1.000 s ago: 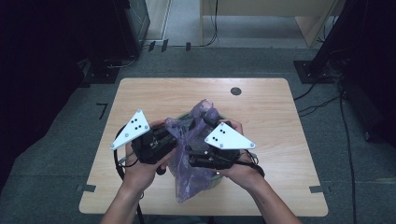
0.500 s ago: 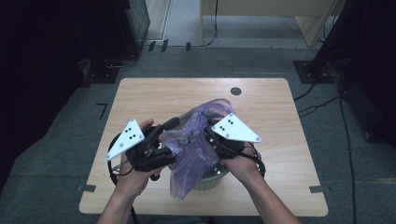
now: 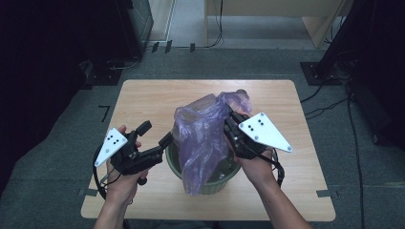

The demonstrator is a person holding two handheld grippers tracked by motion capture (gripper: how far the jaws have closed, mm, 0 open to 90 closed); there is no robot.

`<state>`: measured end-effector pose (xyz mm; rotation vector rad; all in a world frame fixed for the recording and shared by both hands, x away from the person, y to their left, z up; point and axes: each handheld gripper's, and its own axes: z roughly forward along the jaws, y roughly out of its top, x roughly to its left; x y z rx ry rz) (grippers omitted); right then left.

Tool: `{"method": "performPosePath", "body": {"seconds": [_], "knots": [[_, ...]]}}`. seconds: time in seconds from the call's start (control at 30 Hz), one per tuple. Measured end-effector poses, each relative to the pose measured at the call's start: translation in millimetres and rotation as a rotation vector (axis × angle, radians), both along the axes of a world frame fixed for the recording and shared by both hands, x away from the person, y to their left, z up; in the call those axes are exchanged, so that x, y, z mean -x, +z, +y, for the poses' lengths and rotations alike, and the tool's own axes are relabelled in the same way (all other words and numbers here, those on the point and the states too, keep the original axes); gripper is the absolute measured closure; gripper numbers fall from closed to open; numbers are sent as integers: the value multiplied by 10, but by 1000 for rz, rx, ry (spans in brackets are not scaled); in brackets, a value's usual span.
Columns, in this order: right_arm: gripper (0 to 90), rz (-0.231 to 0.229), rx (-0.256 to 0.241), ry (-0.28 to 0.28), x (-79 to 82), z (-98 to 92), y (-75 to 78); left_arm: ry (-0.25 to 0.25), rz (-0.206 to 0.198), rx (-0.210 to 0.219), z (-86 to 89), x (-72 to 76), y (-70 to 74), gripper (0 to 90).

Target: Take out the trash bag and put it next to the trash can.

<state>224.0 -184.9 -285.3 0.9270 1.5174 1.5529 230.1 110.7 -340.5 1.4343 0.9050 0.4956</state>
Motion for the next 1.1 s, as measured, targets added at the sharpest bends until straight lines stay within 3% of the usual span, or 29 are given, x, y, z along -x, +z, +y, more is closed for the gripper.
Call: {"method": "performPosePath", "body": {"seconds": [0.23, 0.3, 0.47, 0.7, 0.9, 1.1], "knots": [[900, -29, -21, -24, 22, -44, 65, 99, 50, -59, 185, -38, -256, 91], [900, -39, -21, -31, 30, -53, 89, 129, 74, -78, 233, -62, -342, 0], [900, -67, -30, -44, 68, -82, 170, 236, 113, -162, 345, -113, -617, 0], [900, -100, -42, -62, 106, -134, 267, 328, 255, -242, 520, -237, -1073, 0], [900, -118, -52, -78, 122, -202, 335, 362, 355, -357, 598, -279, -1405, 0], [900, -137, -59, -97, 130, -296, 400, 381, 447, -417, 671, -316, -1633, 0]]}}
